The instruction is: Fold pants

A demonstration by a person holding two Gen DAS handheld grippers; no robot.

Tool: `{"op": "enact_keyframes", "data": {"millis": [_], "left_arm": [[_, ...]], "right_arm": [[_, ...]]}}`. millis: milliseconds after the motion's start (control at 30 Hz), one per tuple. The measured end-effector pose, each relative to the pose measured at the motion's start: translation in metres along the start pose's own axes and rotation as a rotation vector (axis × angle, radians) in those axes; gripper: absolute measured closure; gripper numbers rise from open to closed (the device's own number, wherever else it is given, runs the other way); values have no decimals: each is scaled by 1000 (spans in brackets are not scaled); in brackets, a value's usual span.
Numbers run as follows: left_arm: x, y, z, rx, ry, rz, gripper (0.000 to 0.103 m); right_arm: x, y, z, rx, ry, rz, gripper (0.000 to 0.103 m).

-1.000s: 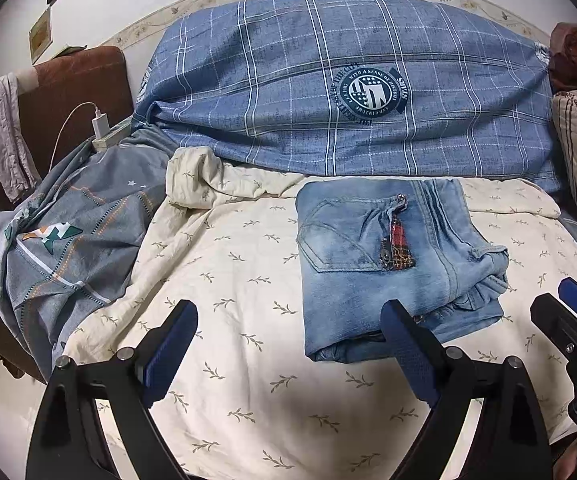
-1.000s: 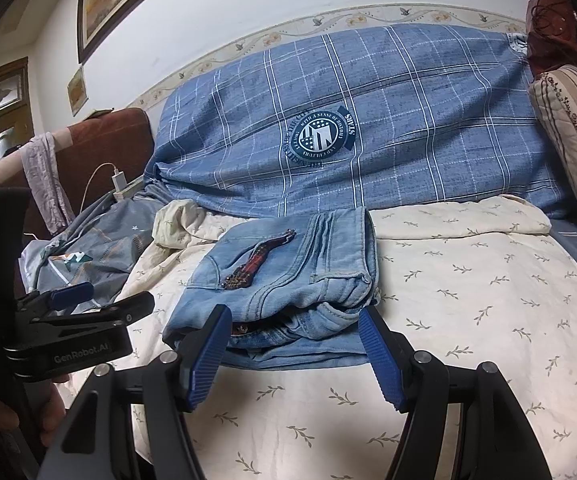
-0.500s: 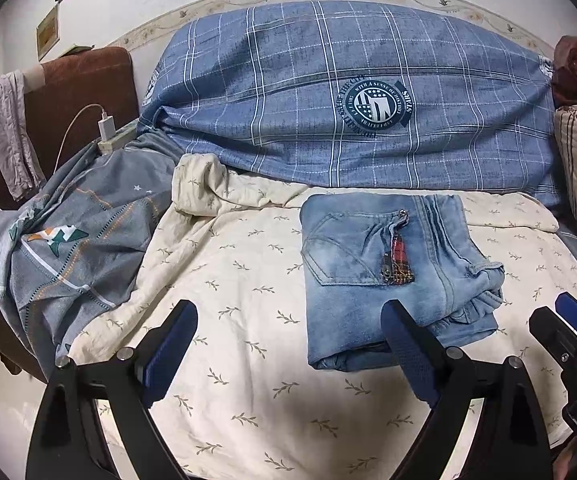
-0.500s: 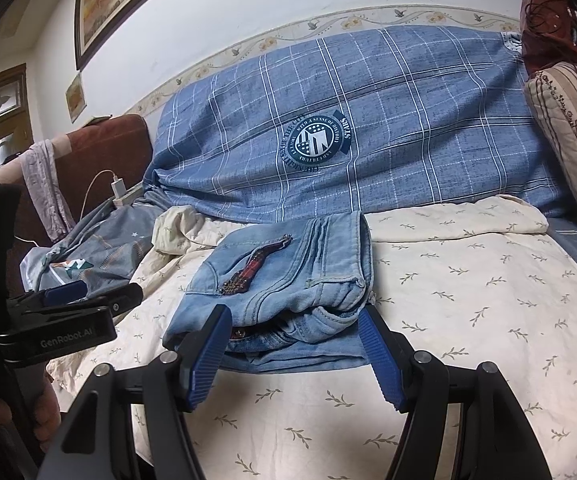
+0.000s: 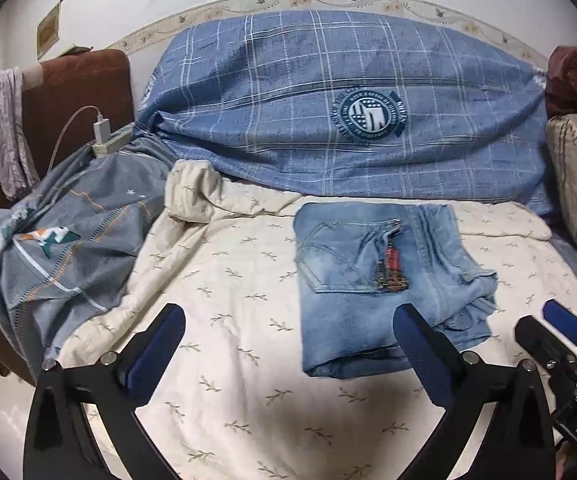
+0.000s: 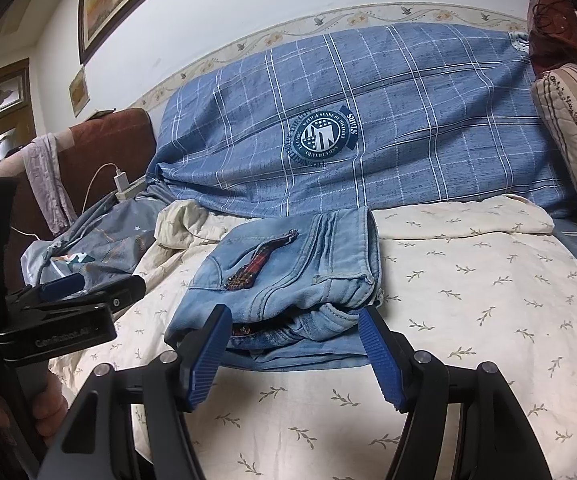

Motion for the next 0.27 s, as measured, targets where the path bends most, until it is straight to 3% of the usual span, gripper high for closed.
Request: {"op": "enact_keyframes", "data": {"millis": [133,267], "left_arm": [[-5,-10,-3,68,-35,56,0],[-7,-19,-3,107,-45,53,0]], "right_arm": [[0,1,0,3,-3,4,34],[0,-1,1,5,-5,-3,34]]}}
Point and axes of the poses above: each gripper's, at about its wrist camera, not at the fingertips, and x roughly the way its jaws point, y to its left, z to its top, the point moved 2 cm from there along x, roughly the way its jaws point, and after that the axes turned 15 degrees about -z, right-handed, at the moved point
